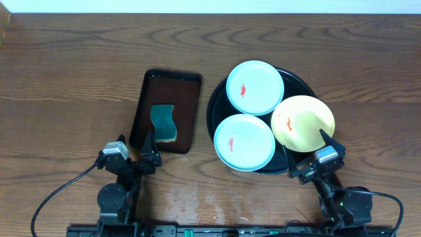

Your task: Clean dirty plates on tray and stack at the side

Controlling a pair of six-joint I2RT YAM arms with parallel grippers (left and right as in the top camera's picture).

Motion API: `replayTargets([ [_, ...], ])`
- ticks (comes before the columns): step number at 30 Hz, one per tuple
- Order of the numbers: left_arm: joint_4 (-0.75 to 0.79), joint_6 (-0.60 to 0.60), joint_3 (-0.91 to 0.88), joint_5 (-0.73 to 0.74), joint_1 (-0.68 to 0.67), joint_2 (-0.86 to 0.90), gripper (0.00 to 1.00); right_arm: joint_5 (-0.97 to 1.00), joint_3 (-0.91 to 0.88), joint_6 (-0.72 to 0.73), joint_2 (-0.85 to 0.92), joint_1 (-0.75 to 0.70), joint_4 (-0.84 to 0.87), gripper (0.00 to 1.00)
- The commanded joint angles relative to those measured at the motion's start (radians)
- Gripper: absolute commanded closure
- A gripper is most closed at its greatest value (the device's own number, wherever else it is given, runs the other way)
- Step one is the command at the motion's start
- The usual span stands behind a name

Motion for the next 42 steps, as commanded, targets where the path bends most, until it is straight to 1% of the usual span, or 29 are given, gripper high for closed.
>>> replayTargets([
  [1,-0.047,0.019,-0.007,0.011,0.005,0.0,0.14,0.001,-0.004,-0.006,0.0,0.005,0.002,0.01],
  [4,-0.047,0.0,-0.007,0.018,0.005,0.0,0.14,0.001,-0.004,0.011,0.0,0.005,-0.003,0.01],
  [7,-0.047,-0.032,-0.007,0.025,0.005,0.005,0.14,0.001,-0.004,0.063,0.0,0.005,-0.003,0.01],
  [10,-0.047,-0.034,-0.007,0.03,0.005,0.014,0.14,0.001,-0.004,0.092,0.0,0.005,-0.002,0.01],
  [11,-0.043,-0.034,-0.007,0.058,0.005,0.015,0.14,0.0,-0.004,0.105,0.0,0.005,-0.002,0.01],
  [15,-0.015,-0.039,0.002,0.144,0.005,0.015,0.14,-0.008,-0.004,0.232,0.0,0.005,0.006,0.01],
  [16,-0.014,-0.045,0.012,0.146,0.005,0.015,0.14,-0.018,-0.004,0.256,0.0,0.005,0.019,0.01],
  [19,-0.007,-0.04,0.068,0.143,0.005,0.015,0.14,-0.067,0.024,0.286,0.0,0.005,0.047,0.01],
  [22,-0.004,0.02,0.156,0.14,0.005,0.032,0.14,-0.068,0.118,0.285,0.007,0.005,-0.004,0.01],
  [24,-0.041,0.021,0.24,0.141,0.005,0.079,0.14,-0.065,0.201,0.285,0.037,0.005,-0.053,0.01],
  [27,-0.153,0.021,0.386,0.141,0.005,0.2,0.14,-0.066,0.346,0.285,0.13,0.005,-0.142,0.01],
  [29,-0.249,0.021,0.493,0.141,0.005,0.312,0.14,-0.066,0.457,0.285,0.221,0.005,-0.224,0.01],
  [32,-0.446,0.02,0.689,0.142,0.005,0.512,0.14,-0.066,0.651,0.28,0.393,0.005,-0.382,0.01],
  [33,-0.571,0.021,0.816,0.142,0.005,0.634,0.14,-0.069,0.772,0.28,0.505,0.005,-0.486,0.01],
  [37,-0.825,0.021,1.072,0.141,0.005,0.873,0.14,-0.069,0.979,0.281,0.711,0.005,-0.673,0.01],
  [40,-0.924,0.021,1.187,0.141,0.005,1.001,0.14,-0.08,1.083,0.281,0.831,0.005,-0.764,0.01],
  [42,-0.938,0.019,1.204,0.157,0.005,1.054,0.14,-0.089,1.114,0.282,0.884,0.005,-0.795,0.01],
])
